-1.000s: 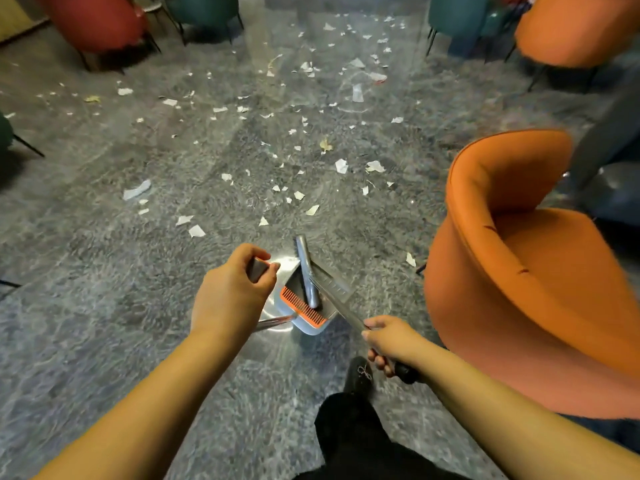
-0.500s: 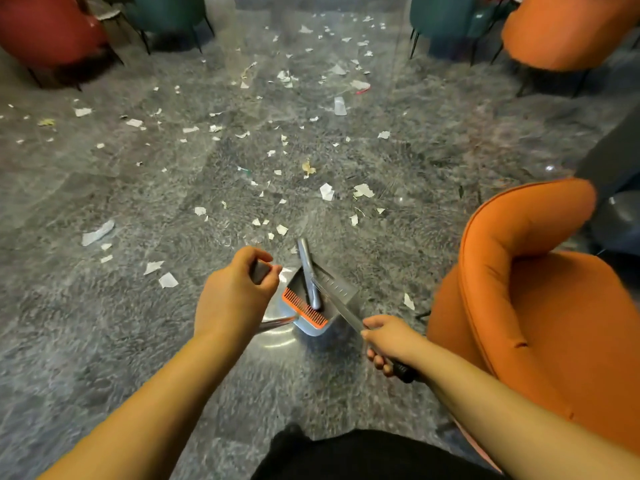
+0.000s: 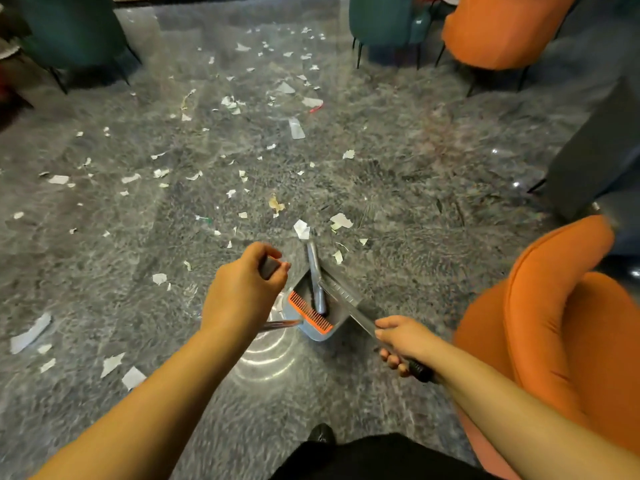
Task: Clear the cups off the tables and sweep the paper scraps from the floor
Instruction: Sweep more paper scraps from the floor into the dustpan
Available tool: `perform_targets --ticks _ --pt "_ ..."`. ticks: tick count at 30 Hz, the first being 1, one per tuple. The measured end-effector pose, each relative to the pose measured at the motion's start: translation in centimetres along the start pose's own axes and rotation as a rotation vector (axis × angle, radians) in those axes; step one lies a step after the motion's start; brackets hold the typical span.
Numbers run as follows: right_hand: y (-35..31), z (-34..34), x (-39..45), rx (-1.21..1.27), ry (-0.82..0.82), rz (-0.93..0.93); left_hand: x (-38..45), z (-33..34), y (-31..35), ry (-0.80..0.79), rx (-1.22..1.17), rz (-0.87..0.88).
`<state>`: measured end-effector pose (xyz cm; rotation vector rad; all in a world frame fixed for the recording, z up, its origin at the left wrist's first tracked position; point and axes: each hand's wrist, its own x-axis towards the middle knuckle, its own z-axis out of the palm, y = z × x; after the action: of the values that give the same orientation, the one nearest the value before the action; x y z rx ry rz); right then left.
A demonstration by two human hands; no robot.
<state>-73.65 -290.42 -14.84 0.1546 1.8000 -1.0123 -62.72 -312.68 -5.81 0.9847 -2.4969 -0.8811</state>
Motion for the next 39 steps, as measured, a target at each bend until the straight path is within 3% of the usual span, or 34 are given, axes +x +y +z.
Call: perform_targets --ticks 9,22,39 --pt "-12.0 -4.5 7.5 0.064 0.057 -0.019 15.7 3.7 2.9 -0.049 -0.022 0.09" --pt "-32.1 -13.2 23.4 0.003 0.027 -0.02 39.8 10.3 8.2 -0.001 -0.044 0.038" --pt "-60.4 -13.0 43.1 0.027 0.005 -0.021 75.6 12.5 6.6 -0.044 -0.036 0.094"
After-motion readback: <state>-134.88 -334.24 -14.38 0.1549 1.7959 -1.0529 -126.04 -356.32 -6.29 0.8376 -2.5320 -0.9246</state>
